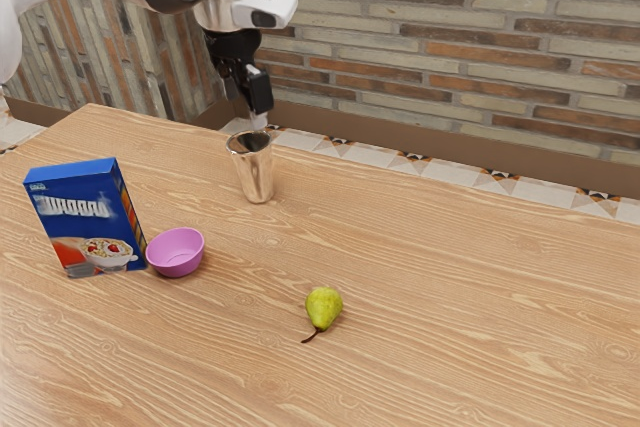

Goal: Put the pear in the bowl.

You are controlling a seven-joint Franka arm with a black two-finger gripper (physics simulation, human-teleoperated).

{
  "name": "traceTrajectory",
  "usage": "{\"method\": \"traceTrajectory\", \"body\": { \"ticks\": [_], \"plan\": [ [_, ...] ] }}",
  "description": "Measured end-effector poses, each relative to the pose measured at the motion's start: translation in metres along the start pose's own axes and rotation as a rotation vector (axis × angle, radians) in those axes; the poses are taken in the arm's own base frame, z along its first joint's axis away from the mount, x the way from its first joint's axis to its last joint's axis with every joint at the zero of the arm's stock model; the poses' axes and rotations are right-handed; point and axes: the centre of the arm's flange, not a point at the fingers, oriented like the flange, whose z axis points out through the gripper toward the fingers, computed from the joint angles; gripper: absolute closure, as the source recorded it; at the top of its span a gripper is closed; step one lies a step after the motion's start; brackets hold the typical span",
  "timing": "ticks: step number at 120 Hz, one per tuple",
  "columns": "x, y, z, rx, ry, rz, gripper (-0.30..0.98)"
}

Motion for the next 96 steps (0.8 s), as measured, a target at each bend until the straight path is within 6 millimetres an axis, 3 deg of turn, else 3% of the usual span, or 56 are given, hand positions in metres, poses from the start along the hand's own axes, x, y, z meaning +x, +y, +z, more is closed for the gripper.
{"method": "traceTrajectory", "body": {
  "ticks": [12, 24, 42, 55, 82, 96],
  "plan": [
    [0.008, 0.004, 0.019, -0.010, -0.028, 0.047, 0.00],
    [0.003, 0.014, 0.054, -0.043, -0.097, 0.091, 0.00],
    [-0.008, 0.080, 0.079, -0.131, -0.144, 0.215, 0.00],
    [-0.006, 0.104, 0.105, -0.207, -0.167, 0.217, 0.00],
    [-0.008, 0.111, 0.205, -0.322, -0.188, 0.077, 0.00],
    [0.006, 0.114, 0.237, -0.365, -0.124, -0.007, 0.00]
  ]
}}
